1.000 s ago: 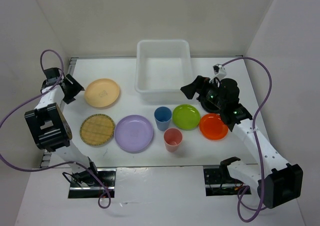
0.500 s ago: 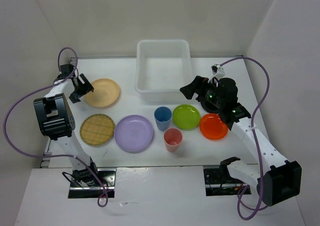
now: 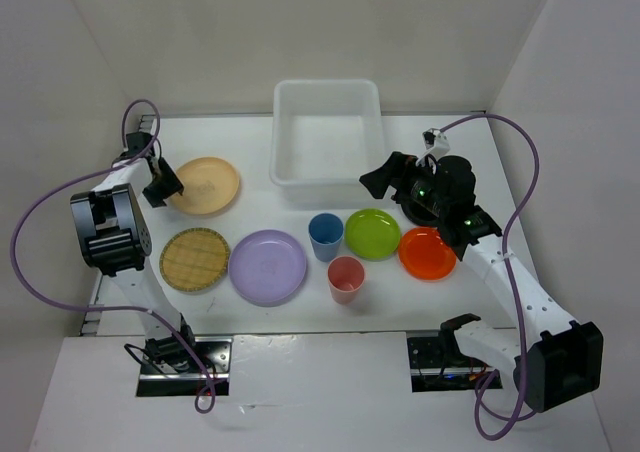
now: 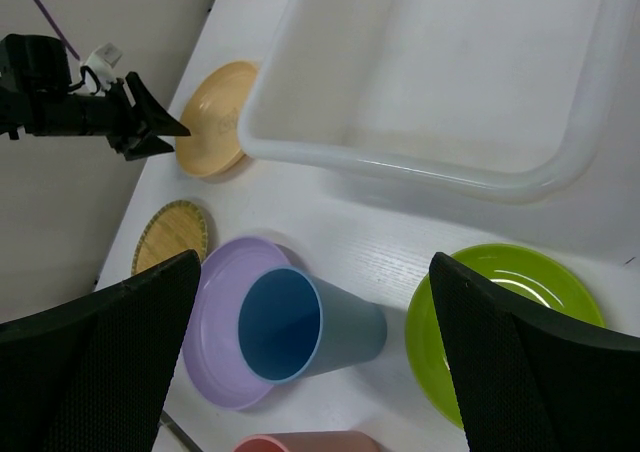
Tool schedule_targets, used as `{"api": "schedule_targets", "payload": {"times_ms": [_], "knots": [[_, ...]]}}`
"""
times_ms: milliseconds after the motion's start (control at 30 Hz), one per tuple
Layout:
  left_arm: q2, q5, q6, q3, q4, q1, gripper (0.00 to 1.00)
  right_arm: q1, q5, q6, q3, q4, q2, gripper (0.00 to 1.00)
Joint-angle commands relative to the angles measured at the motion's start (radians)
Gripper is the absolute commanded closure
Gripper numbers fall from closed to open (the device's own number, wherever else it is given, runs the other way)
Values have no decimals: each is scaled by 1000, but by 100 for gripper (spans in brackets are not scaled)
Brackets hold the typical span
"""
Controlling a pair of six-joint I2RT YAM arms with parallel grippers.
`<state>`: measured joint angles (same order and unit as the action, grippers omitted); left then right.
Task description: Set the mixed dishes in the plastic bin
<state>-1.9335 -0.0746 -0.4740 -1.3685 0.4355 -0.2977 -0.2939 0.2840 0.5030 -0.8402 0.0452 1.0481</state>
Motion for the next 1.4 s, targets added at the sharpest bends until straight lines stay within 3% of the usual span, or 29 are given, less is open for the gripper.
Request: {"api": "schedule_targets", "payload": {"times_ms": [0, 333, 367, 467, 500, 933, 1200, 1367], "knots": [[-21, -14, 9, -8, 14, -4, 42, 6, -8, -17, -30, -36, -16, 0], [-58, 16, 0, -7, 5, -4, 69, 6, -8, -17, -30, -27, -25, 0], [-67, 16, 0, -7, 5, -4, 77, 6, -8, -17, -30, -27, -25, 0], [-67, 16, -9, -7, 5, -4, 90, 6, -17, -17, -30, -18, -34, 0], [-67, 16, -9, -7, 5, -4, 100, 6, -17, -17, -30, -18, -34, 0], [188, -21, -31, -52, 58, -4, 100, 6, -17, -8, -20, -8, -34, 0], [281, 85, -11, -84, 80, -14, 100, 6, -54, -17, -39, 33, -43, 0], [372, 211, -57, -188, 91, -14, 100, 6, -63, -26, -39, 42, -53, 0]]}}
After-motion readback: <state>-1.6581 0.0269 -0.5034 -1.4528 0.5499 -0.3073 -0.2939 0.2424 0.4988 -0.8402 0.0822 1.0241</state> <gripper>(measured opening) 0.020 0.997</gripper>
